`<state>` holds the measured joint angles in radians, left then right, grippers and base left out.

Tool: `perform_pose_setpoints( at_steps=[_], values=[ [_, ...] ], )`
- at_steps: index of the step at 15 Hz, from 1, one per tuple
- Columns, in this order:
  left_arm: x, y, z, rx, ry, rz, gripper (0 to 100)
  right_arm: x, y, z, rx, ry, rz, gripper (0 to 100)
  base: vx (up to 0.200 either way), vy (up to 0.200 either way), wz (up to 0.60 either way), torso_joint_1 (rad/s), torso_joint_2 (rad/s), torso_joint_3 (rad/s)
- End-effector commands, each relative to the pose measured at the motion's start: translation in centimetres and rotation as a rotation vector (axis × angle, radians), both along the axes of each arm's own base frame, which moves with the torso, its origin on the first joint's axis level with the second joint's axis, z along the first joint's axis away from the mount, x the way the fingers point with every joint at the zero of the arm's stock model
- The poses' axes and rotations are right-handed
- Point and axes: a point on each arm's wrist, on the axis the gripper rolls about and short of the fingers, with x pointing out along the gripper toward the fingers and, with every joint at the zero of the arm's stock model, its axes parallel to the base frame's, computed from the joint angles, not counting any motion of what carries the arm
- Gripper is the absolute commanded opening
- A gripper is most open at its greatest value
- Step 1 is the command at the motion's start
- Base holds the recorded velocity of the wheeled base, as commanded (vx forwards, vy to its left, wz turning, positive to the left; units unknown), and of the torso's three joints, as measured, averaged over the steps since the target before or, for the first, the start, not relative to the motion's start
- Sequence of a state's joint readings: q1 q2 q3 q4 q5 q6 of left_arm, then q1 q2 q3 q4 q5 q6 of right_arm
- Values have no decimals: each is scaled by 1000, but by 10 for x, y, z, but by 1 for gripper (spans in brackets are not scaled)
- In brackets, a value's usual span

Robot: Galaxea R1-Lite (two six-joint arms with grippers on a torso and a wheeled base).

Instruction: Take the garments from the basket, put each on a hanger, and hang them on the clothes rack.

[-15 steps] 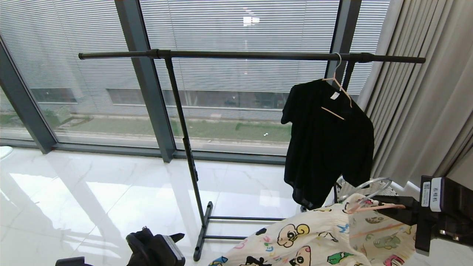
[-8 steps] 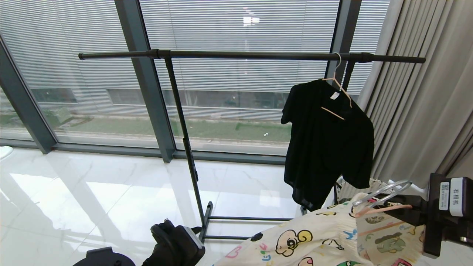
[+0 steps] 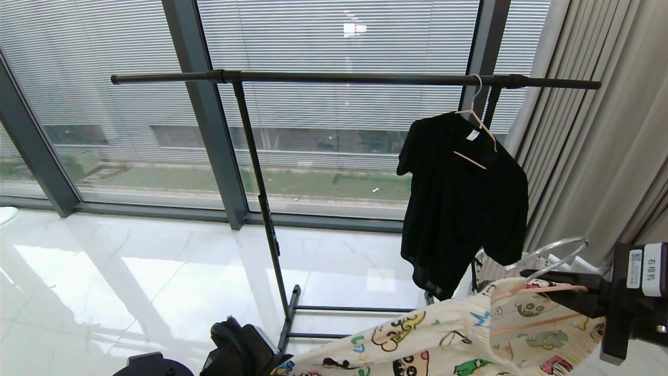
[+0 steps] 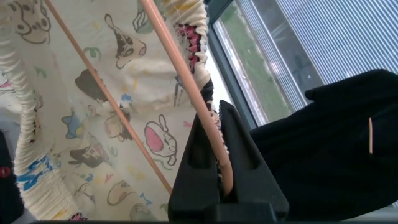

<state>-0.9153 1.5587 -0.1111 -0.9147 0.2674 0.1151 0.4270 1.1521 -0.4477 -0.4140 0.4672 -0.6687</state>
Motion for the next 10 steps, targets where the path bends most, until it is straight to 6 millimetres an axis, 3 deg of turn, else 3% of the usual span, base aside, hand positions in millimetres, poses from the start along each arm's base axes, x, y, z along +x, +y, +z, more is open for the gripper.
perform_pose_setpoints(
  at_steps=[1,8,9,10],
  values=[
    [5,14,-5,22,16,72,0,0,-1,0,18,20,-19,0,0,0,0,0,0,0],
    [10,17,-3,55,-20,111,0,-1,-1,2,50,49,-43,0,0,0,0,0,0,0],
    [10,17,-3,54,-21,111,100,-1,-1,2,50,49,-46,0,0,0,0,0,0,0],
    [10,17,-1,44,-30,113,100,-2,-2,2,51,47,-59,0,0,0,0,0,0,0]
  ],
)
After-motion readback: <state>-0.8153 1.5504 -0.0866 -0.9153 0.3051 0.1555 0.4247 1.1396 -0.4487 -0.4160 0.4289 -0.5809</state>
